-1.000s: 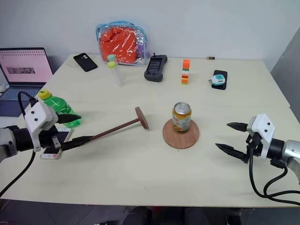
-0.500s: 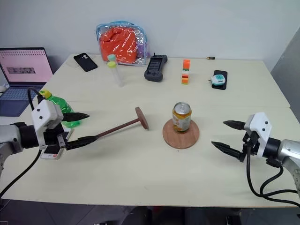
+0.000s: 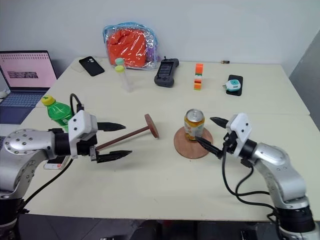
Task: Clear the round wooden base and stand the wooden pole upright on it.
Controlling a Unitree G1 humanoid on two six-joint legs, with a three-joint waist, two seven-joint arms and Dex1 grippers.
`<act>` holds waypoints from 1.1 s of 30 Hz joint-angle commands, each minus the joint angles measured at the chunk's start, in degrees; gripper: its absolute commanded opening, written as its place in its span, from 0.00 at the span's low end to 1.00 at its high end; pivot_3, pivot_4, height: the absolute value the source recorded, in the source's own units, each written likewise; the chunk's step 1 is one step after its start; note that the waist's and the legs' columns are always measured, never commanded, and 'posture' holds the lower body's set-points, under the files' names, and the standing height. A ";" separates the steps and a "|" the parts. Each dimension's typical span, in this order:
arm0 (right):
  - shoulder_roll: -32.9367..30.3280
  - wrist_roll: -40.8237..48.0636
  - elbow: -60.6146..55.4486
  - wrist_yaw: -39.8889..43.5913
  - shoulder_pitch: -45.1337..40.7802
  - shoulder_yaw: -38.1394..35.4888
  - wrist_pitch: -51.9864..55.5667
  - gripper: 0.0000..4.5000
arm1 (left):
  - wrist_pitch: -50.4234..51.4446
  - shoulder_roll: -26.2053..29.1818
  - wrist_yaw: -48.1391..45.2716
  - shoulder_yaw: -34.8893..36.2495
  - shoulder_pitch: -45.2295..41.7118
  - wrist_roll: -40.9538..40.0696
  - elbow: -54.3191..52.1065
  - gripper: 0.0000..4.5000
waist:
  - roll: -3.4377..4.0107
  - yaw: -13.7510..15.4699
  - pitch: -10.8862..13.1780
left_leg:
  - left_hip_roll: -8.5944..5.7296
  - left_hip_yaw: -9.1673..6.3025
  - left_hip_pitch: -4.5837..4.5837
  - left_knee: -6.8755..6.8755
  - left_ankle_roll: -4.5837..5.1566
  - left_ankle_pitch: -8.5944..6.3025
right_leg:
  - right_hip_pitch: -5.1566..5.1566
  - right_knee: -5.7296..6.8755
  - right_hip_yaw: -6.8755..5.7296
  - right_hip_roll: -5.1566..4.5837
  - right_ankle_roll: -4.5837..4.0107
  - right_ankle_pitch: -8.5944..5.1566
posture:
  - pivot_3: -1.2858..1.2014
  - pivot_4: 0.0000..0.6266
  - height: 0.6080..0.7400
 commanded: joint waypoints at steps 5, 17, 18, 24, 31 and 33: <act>4.93 -2.07 4.53 -2.13 -4.59 1.22 -3.31 1.00 | -1.46 -1.68 -0.18 -1.91 -2.97 0.66 -0.69 0.99 | 0.00 -0.12 0.00 | 0.04 0.00 0.01 0.00 0.00 0.00 | -0.04 0.04 0.01 0.01 0.00 0.00 | 0.52 0.24 1.00; 9.21 0.37 11.91 -2.26 -9.67 1.54 1.06 1.00 | -3.47 -3.71 -0.53 -3.61 -3.97 1.77 1.40 0.99 | 0.01 -0.16 0.00 | 0.04 -0.01 0.00 0.00 0.00 0.00 | -0.06 0.06 0.01 0.02 0.00 0.00 | 0.52 0.24 1.00; 9.46 0.60 12.57 -1.91 -9.99 1.66 1.59 1.00 | -3.54 -3.74 -0.52 -3.66 -3.97 1.83 1.45 0.99 | 0.01 -0.15 0.00 | 0.03 0.00 0.00 0.00 0.00 0.00 | -0.06 0.05 0.01 0.02 0.00 0.00 | 0.52 0.24 1.00; 11.04 1.20 17.19 -0.16 -12.52 2.47 2.92 1.00 | -3.71 -3.74 -0.64 -3.65 -4.16 2.02 1.95 0.99 | 0.01 -0.19 0.00 | 0.04 0.00 0.00 0.00 0.00 0.00 | -0.07 0.06 0.01 0.01 0.00 0.00 | 0.52 0.24 1.00; 11.89 -2.95 23.69 2.60 -14.85 6.04 -2.10 1.00 | -2.51 -5.59 0.10 -3.28 -5.24 0.31 1.85 0.99 | 0.01 -0.27 0.00 | 0.05 -0.01 0.00 0.00 0.00 0.00 | -0.08 0.06 0.00 0.01 0.00 0.00 | 0.52 0.24 1.00; 12.28 -3.82 24.95 2.85 -15.20 6.42 -3.53 1.00 | -2.27 -6.18 0.25 -3.21 -5.51 0.03 1.76 0.99 | 0.01 -0.28 0.00 | 0.04 0.01 0.00 0.01 0.00 0.00 | -0.08 0.06 0.01 0.01 0.00 0.00 | 0.52 0.24 1.00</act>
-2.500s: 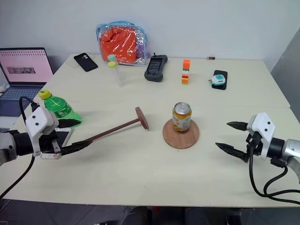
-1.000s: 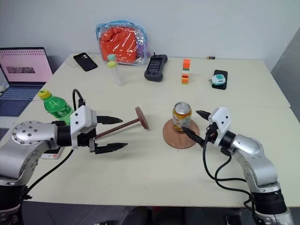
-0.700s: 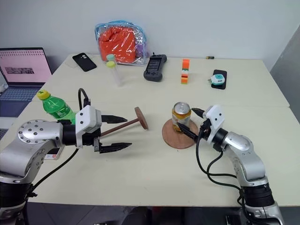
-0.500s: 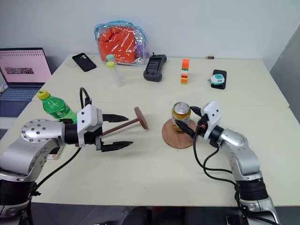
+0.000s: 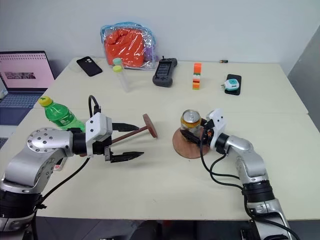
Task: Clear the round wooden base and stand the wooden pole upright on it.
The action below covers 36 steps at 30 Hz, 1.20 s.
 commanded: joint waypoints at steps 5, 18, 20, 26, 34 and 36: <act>1.83 -3.79 3.60 1.54 -1.82 1.66 -7.31 1.00 | 0.21 -1.59 0.35 0.02 -1.13 -0.89 -1.49 0.99 | 0.00 -0.04 0.00 | 0.02 -0.01 0.00 0.00 0.00 0.00 | -0.01 0.01 -0.01 0.00 0.00 0.00 | 0.52 0.24 1.00; 0.63 -2.18 -6.72 0.12 1.25 -1.84 -7.64 0.79 | 1.12 -4.28 0.48 -2.83 -3.36 -1.14 -2.31 1.00 | 0.02 0.11 0.01 | 0.01 -0.03 -0.05 0.00 -0.01 0.01 | -0.03 0.00 -0.02 -0.01 0.00 0.00 | 0.52 0.24 1.00; -1.16 -1.40 -11.71 -1.29 2.69 -4.24 -6.11 0.79 | 1.83 -5.72 1.01 -3.46 -4.72 -1.52 -2.39 1.00 | 0.05 0.25 0.03 | -0.02 -0.04 -0.12 0.02 -0.01 0.01 | -0.05 -0.02 -0.04 -0.02 0.00 0.00 | 0.52 0.24 1.00; -6.77 -1.28 -17.85 -9.81 9.99 -17.80 -4.60 0.79 | 4.25 -14.30 4.46 -7.86 -11.64 -1.25 -0.98 1.00 | 0.05 1.26 0.03 | -0.18 -0.18 -0.31 0.35 0.00 0.00 | 0.02 -0.04 -0.13 -0.09 0.01 0.00 | 0.52 0.24 1.00; -6.71 -2.60 -7.29 -20.84 15.67 -30.81 -9.40 0.79 | 2.57 -25.91 7.48 -18.15 -20.82 5.45 5.98 1.00 | 0.11 0.52 0.02 | -0.21 0.01 -0.32 0.45 0.01 -0.01 | 0.01 0.04 0.01 -0.05 0.02 0.01 | 0.52 0.24 1.00; -6.46 -2.38 -4.29 -21.65 15.48 -31.88 -10.70 0.79 | 2.25 -27.76 7.93 -19.46 -22.43 6.96 8.00 1.00 | 0.14 0.41 0.01 | -0.22 0.11 -0.32 0.45 0.01 -0.01 | 0.01 0.04 0.04 -0.06 0.02 0.01 | 0.52 0.24 1.00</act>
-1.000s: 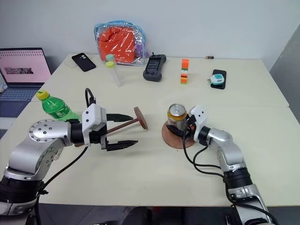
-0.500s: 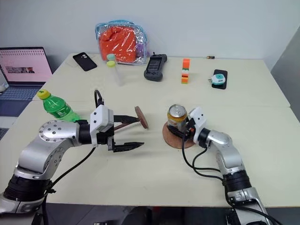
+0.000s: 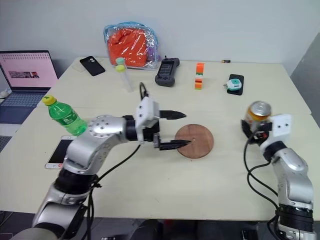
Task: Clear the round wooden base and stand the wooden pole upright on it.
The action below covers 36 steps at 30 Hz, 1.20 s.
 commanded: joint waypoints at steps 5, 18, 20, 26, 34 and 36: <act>1.34 1.69 7.06 -4.41 -1.37 -5.20 -5.48 0.79 | -2.13 -5.15 0.85 -4.71 -4.86 4.76 4.70 1.00 | 0.44 -1.01 -0.05 | 0.09 0.19 0.10 -0.05 0.00 0.00 | -0.03 0.03 0.14 0.08 0.00 0.00 | 0.52 0.24 1.00; 3.23 5.01 3.84 -7.52 -1.01 -6.12 -4.87 1.00 | -2.10 -5.40 -0.94 -3.75 -3.44 4.36 3.41 1.00 | 0.48 -0.73 -0.07 | 0.08 0.14 0.11 -0.02 0.00 0.00 | 0.02 0.03 0.16 0.06 0.00 0.00 | 0.52 0.24 1.00; 3.22 5.04 1.37 -8.39 -0.32 -6.44 -4.98 1.00 | -2.70 -5.69 -1.08 -3.09 -3.24 3.84 3.35 1.00 | 0.48 -0.66 -0.07 | 0.09 0.13 0.11 -0.02 0.00 0.00 | 0.02 0.03 0.15 0.06 0.00 0.00 | 0.52 0.24 1.00; -1.58 3.13 -6.82 -9.39 -1.42 -7.59 -7.32 1.00 | -3.36 -5.25 -1.18 1.51 -1.65 0.02 1.59 1.00 | 0.67 -0.52 0.02 | 0.07 0.05 0.11 -0.02 0.00 0.00 | 0.02 0.03 0.16 0.06 0.00 0.00 | 0.52 0.24 1.00; -14.03 6.87 -14.60 1.09 -9.46 -2.41 -3.31 1.00 | 0.75 4.75 0.50 10.81 -0.22 -1.58 -2.86 1.00 | 0.68 -0.75 0.04 | 0.11 0.04 0.16 -0.02 0.02 -0.01 | 0.06 0.02 0.11 0.09 0.00 0.00 | 0.52 0.24 1.00; -17.00 9.66 -17.86 6.18 -9.81 0.66 0.03 1.00 | 1.13 10.34 -0.23 12.13 -0.15 0.61 -2.86 1.00 | 0.67 -0.60 0.04 | 0.13 -0.02 0.15 -0.03 0.02 -0.01 | 0.08 -0.02 0.06 0.11 0.00 0.00 | 0.52 0.24 1.00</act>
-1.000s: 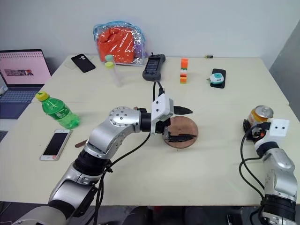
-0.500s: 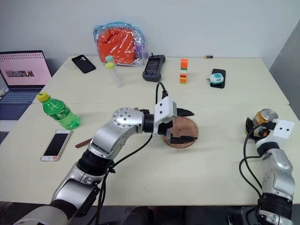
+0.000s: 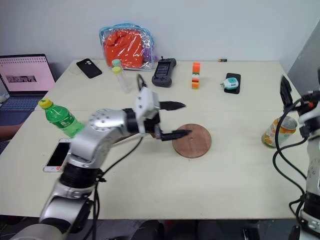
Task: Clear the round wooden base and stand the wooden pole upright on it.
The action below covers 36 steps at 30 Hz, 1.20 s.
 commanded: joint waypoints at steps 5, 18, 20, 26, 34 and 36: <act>-9.54 15.34 -17.77 19.59 4.74 11.23 14.31 1.00 | 4.27 20.17 -4.76 4.71 -1.25 3.64 -0.77 1.00 | -0.04 0.43 0.03 | 0.00 -0.14 -0.06 0.00 0.02 -0.01 | 0.00 -0.03 -0.08 -0.02 0.00 0.00 | 0.52 0.24 1.00; -10.78 18.95 -26.86 23.74 8.73 23.98 23.45 1.00 | 5.45 28.20 -14.22 -7.41 -4.88 12.07 8.64 1.00 | -0.39 0.74 0.23 | -0.08 -0.25 -0.13 0.09 0.05 -0.03 | 0.03 -0.05 -0.24 -0.04 0.00 0.00 | 0.52 0.24 1.00; -9.82 18.53 -27.28 22.32 7.63 25.65 24.73 1.00 | 5.75 26.06 -15.56 -11.24 -7.47 14.59 11.50 1.00 | -0.53 0.58 0.32 | -0.10 -0.25 -0.16 0.09 0.05 -0.03 | 0.01 -0.06 -0.22 -0.05 -0.01 0.00 | 0.52 0.24 1.00; -8.61 16.33 -27.93 19.50 7.26 27.40 26.75 1.00 | 5.09 21.39 -16.94 -16.82 -11.17 19.91 18.89 1.00 | -0.55 0.55 0.33 | -0.12 -0.25 -0.17 0.10 0.05 -0.03 | -0.03 -0.05 -0.22 -0.04 0.00 -0.01 | 0.52 0.24 1.00; -7.27 16.70 -29.17 18.01 7.67 27.21 27.93 1.00 | 0.67 17.54 -17.77 -19.43 -13.98 24.99 28.00 1.00 | -0.57 0.54 0.34 | -0.06 -0.28 -0.20 0.09 0.05 -0.03 | -0.06 -0.03 -0.24 -0.02 0.00 -0.01 | 0.52 0.24 1.00; -7.14 16.68 -29.47 17.94 7.81 27.12 28.19 1.00 | -0.38 16.79 -18.10 -19.53 -14.33 25.85 29.48 1.00 | -0.57 0.53 0.34 | -0.07 -0.28 -0.20 0.10 0.05 -0.03 | -0.06 -0.03 -0.25 -0.02 0.00 -0.01 | 0.52 0.24 1.00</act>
